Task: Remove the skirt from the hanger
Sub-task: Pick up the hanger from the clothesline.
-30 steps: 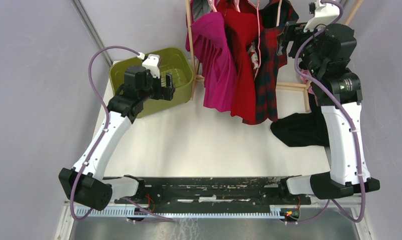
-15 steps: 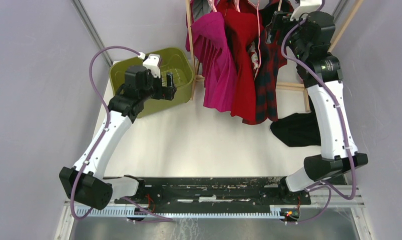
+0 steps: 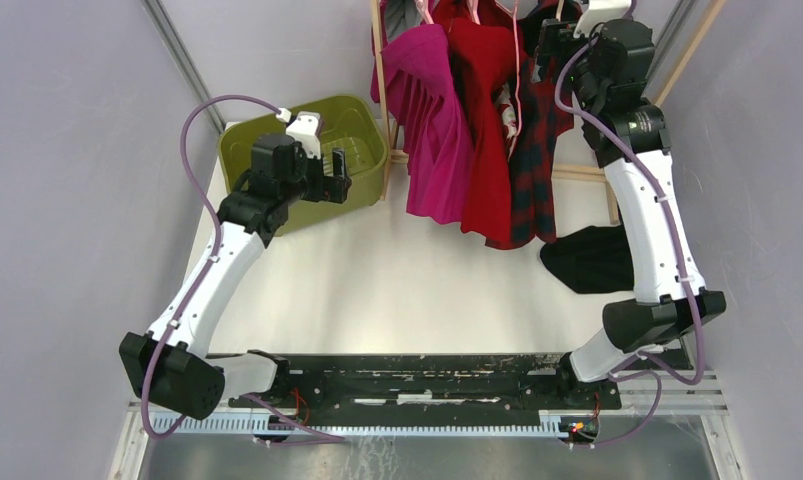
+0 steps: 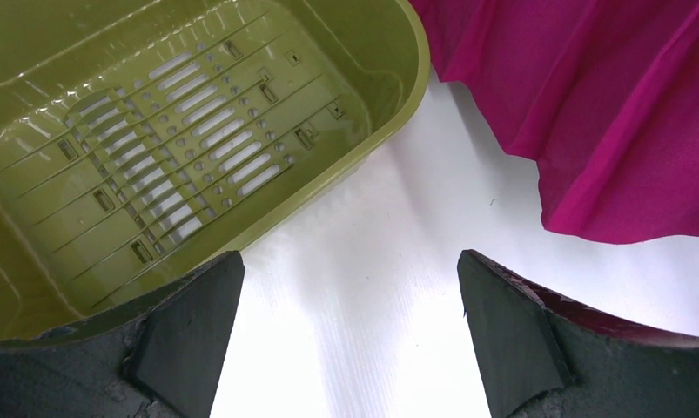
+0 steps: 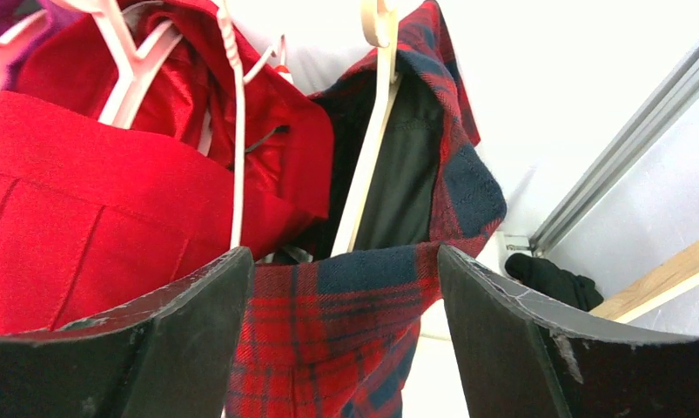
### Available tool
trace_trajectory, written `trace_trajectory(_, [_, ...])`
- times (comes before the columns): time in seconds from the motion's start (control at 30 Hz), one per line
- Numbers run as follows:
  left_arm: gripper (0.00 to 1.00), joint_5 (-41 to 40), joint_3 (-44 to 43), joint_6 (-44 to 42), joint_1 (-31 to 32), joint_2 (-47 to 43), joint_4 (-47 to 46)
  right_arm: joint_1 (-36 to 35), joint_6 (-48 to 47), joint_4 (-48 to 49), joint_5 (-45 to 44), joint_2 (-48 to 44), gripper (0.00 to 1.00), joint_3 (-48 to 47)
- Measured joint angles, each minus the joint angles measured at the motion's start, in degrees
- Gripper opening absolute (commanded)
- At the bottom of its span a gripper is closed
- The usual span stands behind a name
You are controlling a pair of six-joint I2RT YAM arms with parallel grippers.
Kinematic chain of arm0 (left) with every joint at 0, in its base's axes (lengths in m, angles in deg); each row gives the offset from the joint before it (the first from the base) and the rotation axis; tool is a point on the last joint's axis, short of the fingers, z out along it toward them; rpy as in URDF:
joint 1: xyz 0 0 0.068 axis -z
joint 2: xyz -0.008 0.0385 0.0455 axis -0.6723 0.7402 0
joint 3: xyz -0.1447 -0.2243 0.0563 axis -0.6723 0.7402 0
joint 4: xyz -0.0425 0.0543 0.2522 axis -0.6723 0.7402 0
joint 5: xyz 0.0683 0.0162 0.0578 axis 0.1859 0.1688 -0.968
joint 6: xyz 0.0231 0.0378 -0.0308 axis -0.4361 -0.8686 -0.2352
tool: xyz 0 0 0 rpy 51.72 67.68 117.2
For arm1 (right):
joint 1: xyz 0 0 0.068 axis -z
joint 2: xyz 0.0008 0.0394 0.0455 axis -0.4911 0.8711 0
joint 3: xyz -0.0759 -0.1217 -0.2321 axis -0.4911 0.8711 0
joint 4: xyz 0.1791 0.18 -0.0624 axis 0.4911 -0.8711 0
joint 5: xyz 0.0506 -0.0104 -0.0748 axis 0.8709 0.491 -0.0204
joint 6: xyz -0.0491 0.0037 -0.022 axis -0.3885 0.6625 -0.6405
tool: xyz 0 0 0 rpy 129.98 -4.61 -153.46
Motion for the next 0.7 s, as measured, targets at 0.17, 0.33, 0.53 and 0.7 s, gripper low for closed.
trace_trajectory(0.17, [0.99, -0.70, 0.22, -0.02, 0.00, -0.02, 0.44, 0.00, -0.85, 0.50, -1.95, 2.03, 0.84, 0.02])
trace_trajectory(0.33, [0.99, -0.87, 0.22, -0.04, 0.00, -0.07, 0.83, 0.00, -1.51, 0.83, -4.07, 3.32, 0.84, 0.44])
trace_trajectory(0.53, [0.99, -1.11, 0.44, -0.07, 0.00, -0.92, 0.87, 0.02, -2.29, 1.95, -6.91, 4.33, 0.71, 0.94])
trace_trajectory(0.7, [0.99, -1.95, 1.33, -0.17, 0.00, -1.53, 1.29, 0.02, -2.58, 2.71, -8.13, 5.44, 0.20, 1.95])
